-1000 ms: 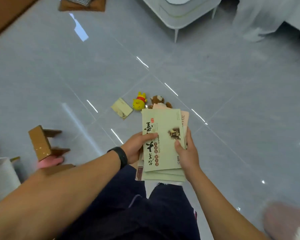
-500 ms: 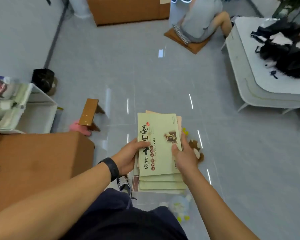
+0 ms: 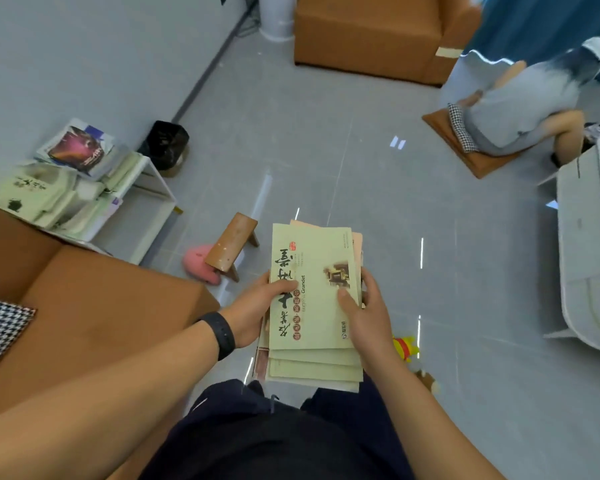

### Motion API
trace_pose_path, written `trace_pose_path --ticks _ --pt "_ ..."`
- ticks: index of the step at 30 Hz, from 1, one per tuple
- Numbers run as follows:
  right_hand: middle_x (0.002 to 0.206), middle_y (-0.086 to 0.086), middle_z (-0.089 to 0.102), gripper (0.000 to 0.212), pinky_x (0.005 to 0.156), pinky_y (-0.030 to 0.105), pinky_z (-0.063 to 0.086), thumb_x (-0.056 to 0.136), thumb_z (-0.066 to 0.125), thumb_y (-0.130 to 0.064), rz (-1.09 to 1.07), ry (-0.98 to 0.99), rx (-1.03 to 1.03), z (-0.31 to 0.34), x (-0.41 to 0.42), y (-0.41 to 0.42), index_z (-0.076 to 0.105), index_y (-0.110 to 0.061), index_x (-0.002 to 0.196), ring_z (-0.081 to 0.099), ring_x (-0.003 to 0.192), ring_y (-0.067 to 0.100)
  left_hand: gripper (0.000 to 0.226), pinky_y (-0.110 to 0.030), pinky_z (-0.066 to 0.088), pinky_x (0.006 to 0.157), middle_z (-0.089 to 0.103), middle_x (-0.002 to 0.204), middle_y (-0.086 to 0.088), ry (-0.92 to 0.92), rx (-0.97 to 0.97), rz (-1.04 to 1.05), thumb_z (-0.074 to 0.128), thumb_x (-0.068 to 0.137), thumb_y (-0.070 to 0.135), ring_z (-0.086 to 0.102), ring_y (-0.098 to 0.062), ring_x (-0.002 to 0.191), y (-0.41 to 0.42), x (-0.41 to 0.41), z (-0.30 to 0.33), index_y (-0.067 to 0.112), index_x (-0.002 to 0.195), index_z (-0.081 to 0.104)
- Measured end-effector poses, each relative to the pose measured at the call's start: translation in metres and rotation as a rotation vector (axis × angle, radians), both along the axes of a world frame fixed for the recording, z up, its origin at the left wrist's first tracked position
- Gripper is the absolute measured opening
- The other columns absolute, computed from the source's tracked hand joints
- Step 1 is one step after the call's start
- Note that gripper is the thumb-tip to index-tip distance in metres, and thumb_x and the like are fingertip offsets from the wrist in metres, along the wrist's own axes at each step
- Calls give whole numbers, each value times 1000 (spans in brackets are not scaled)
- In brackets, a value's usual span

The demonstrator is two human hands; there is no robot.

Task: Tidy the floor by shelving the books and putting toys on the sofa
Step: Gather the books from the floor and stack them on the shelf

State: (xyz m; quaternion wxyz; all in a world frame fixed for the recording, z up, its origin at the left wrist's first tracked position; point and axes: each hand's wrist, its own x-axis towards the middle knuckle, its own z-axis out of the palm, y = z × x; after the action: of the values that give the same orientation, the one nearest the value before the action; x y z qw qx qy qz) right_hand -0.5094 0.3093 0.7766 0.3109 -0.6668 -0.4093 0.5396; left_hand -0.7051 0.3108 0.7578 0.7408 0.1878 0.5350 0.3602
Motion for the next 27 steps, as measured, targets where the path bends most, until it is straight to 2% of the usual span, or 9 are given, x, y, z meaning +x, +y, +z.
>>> trace_pose_path --ticks 4,8,10,13,18,20,23,27 --pt "131 -13 59 49 93 37 57 100 60 -24 127 -25 -20 -13 -4 82 41 -44 141 61 114 9 32 -52 52 101 71 123 -14 -28 -32 117 55 101 13 67 -36 114 53 0 -17 16 132 58" --pt "124 -12 58 73 77 21 51 97 66 -23 311 -48 -37 -17 -9 172 22 -36 154 62 104 2 33 -51 52 100 72 122 -12 -3 -33 302 55 101 12 68 -34 113 114 4 -15 16 134 58" --pt "122 -13 58 79 73 18 48 95 67 -24 398 -60 -51 -10 -20 216 17 -35 155 62 100 0 32 -52 52 101 72 123 -10 -11 -21 387 55 101 12 68 -33 113 142 -1 -7 19 133 58" --pt "118 -19 57 75 78 23 51 93 69 -25 569 -80 6 -1 -56 284 24 -36 152 64 102 2 32 -51 53 100 72 122 -9 1 2 530 56 101 12 69 -31 112 179 -24 1 19 132 58" --pt "118 -16 60 60 87 35 56 93 68 -21 776 -77 9 -3 -135 349 37 -37 143 66 103 7 34 -51 55 97 73 120 -9 -1 -59 784 59 99 13 70 -31 111 206 -75 -9 19 133 56" --pt "121 -12 61 56 82 30 57 95 66 -21 857 -73 -7 -10 -177 374 39 -38 142 65 100 4 37 -54 53 99 73 121 -9 -12 -89 867 60 99 15 70 -32 111 219 -106 -21 17 136 54" --pt "119 -12 61 54 65 15 49 96 64 -20 936 -79 -9 -14 -237 410 41 -38 140 63 92 -3 35 -55 52 101 72 122 -10 -19 -89 923 57 101 15 69 -33 111 245 -156 -30 16 135 56" --pt "118 -12 61 54 63 14 49 96 65 -20 998 -89 14 -4 -316 457 41 -37 141 63 94 -1 34 -49 60 87 73 120 -11 -23 -47 1011 57 100 14 71 -33 106 284 -222 -24 14 134 56"
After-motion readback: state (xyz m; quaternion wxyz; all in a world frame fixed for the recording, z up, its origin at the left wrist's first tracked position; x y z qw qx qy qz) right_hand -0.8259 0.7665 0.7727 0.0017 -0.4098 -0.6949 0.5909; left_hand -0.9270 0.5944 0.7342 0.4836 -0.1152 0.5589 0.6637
